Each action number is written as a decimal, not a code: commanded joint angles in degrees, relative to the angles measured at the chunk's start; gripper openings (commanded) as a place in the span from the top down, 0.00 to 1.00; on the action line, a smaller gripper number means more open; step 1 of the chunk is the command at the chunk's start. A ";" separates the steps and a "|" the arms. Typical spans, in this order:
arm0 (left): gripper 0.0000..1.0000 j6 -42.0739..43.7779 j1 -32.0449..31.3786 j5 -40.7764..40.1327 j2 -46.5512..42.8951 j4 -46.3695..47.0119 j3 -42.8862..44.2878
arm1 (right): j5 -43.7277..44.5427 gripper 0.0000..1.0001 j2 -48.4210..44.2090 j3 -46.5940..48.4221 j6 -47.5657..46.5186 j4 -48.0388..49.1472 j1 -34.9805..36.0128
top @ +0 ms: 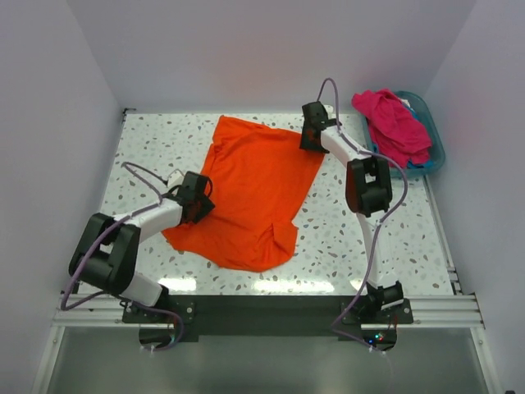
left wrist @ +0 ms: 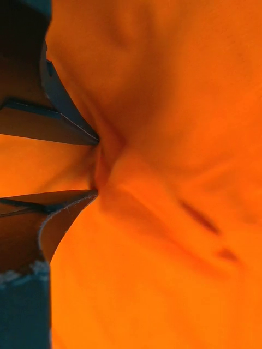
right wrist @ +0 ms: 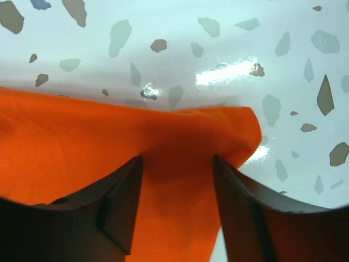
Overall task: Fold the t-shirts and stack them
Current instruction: Flatten the tshirt out
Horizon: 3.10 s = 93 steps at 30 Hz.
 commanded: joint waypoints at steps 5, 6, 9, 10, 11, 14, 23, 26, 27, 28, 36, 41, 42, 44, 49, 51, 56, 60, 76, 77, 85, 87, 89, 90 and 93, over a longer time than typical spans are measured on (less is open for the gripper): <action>0.59 3.39 7.32 -3.88 14.62 -5.15 13.13 | 1.18 0.69 -8.12 -11.04 -0.44 -0.74 -0.38; 0.60 5.13 7.76 -5.12 16.20 -5.94 15.08 | 0.82 0.73 -10.06 -14.02 -0.17 1.35 -0.30; 0.62 11.71 9.43 -8.90 24.19 -9.18 25.96 | -3.30 0.90 -17.25 -26.33 2.02 5.14 0.14; 0.61 13.83 10.22 -9.69 28.91 -9.90 29.22 | -6.18 0.95 -19.20 -33.49 3.86 6.37 0.41; 0.60 19.42 10.75 -9.26 31.40 -10.17 35.86 | -8.12 0.98 -21.74 -37.66 4.92 10.21 1.54; 0.55 30.14 12.95 -4.11 41.24 -11.23 51.32 | -12.70 0.99 -30.63 -52.52 9.49 18.39 7.05; 0.23 38.11 13.30 15.16 45.24 -9.39 71.98 | -10.87 0.53 -35.39 -54.05 12.23 17.82 12.02; 0.18 35.84 12.78 13.51 36.19 -7.80 65.04 | -11.57 0.38 -36.62 -51.59 11.08 16.94 9.64; 0.18 34.78 12.77 12.72 33.64 -7.45 62.50 | -11.75 0.35 -36.62 -50.71 10.39 16.32 9.20; 0.17 33.46 12.77 11.67 28.14 -7.44 59.86 | -12.09 0.35 -36.53 -49.05 10.03 15.71 8.85; 0.33 17.82 11.20 0.42 -0.81 -4.02 20.93 | -11.04 0.35 -43.37 -53.86 10.02 16.93 8.41; 0.50 12.11 9.26 -2.31 -10.75 -7.44 6.32 | -11.75 0.36 -46.55 -59.40 10.29 19.56 8.49; 0.50 11.57 7.69 -3.01 -11.98 -7.79 5.00 | -12.36 0.36 -46.81 -59.84 10.38 19.83 8.58; 0.50 9.73 6.01 -5.90 -14.71 -9.02 2.10 | -12.71 0.36 -47.25 -61.16 10.38 20.44 8.50; 0.48 7.88 3.90 -5.40 -13.15 -7.19 -2.21 | -13.59 0.37 -47.08 -62.66 10.29 21.59 8.58; 0.47 7.79 3.72 -4.87 -11.13 -5.69 -2.48 | -13.85 0.37 -46.73 -62.75 10.20 21.77 8.49; 0.47 7.70 3.46 -4.95 -9.01 -4.19 -2.83 | -13.51 0.37 -46.82 -63.36 9.94 21.94 8.49; 0.50 7.35 3.46 -5.13 -7.35 -3.75 -3.97 | -13.59 0.37 -46.38 -63.54 9.76 22.29 8.49; 0.91 12.52 7.32 -5.57 -9.88 -5.96 -3.45 | -14.74 0.37 -43.56 -65.12 10.73 24.84 7.00; 0.87 13.14 7.32 -4.70 -11.19 -5.25 -3.53 | -14.65 0.37 -43.65 -65.21 10.64 25.02 7.00; 0.56 13.15 7.32 -0.21 -12.27 -0.76 -4.86 | -14.38 0.37 -44.27 -65.29 10.11 24.58 7.00; 0.56 12.54 7.24 -0.91 -10.16 -1.55 -4.06 | -14.38 0.37 -44.27 -65.29 10.03 24.49 7.09; 0.56 12.01 7.15 -1.44 -8.40 -1.99 -3.63 | -14.30 0.37 -44.27 -65.38 10.03 24.58 6.91; 0.56 11.66 7.15 -1.79 -7.87 -2.26 -3.54 | -14.30 0.37 -44.18 -65.38 10.03 24.58 6.91; 0.57 11.22 6.71 -2.67 -5.67 -3.13 -3.27 | -14.29 0.37 -43.92 -65.21 10.03 24.58 6.65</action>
